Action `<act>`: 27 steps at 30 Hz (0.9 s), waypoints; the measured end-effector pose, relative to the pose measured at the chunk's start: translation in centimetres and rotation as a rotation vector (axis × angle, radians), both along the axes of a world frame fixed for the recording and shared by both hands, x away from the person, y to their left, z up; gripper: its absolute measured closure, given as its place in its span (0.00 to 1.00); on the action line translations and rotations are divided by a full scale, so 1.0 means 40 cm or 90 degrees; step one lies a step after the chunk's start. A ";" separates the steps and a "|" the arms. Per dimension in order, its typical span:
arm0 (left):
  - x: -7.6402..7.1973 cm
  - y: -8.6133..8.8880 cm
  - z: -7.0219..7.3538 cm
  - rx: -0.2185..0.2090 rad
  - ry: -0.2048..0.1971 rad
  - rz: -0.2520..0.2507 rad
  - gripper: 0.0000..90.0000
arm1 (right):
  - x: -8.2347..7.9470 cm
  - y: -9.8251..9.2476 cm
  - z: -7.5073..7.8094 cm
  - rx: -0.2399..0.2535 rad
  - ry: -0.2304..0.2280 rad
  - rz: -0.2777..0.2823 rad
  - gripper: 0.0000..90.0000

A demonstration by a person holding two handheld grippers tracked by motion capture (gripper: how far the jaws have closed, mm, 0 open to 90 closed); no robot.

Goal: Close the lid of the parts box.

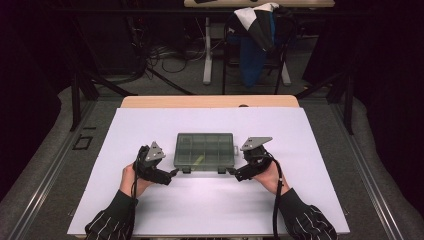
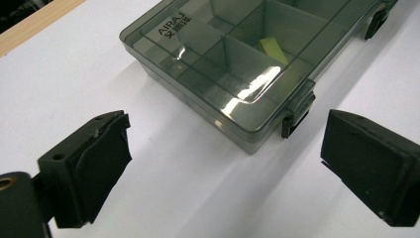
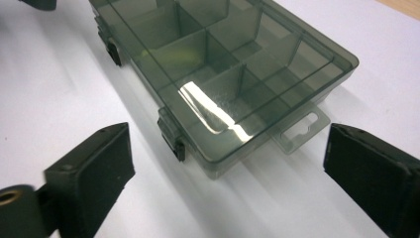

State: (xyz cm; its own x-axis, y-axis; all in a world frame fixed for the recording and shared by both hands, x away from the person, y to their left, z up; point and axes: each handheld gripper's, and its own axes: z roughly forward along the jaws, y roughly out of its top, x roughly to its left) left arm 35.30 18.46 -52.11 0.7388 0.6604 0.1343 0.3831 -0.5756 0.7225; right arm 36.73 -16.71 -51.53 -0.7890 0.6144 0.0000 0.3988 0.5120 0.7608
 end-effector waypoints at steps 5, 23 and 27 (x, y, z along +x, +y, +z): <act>-0.011 0.005 -0.009 0.007 -0.001 0.010 0.00 | -0.017 -0.011 -0.008 -0.006 -0.008 -0.011 0.00; -0.077 0.028 -0.038 0.004 -0.016 0.027 0.00 | -0.087 -0.064 -0.032 -0.008 -0.030 -0.033 0.00; -0.087 0.033 -0.046 -0.003 -0.022 0.032 0.00 | -0.105 -0.076 -0.037 -0.019 -0.036 -0.038 0.00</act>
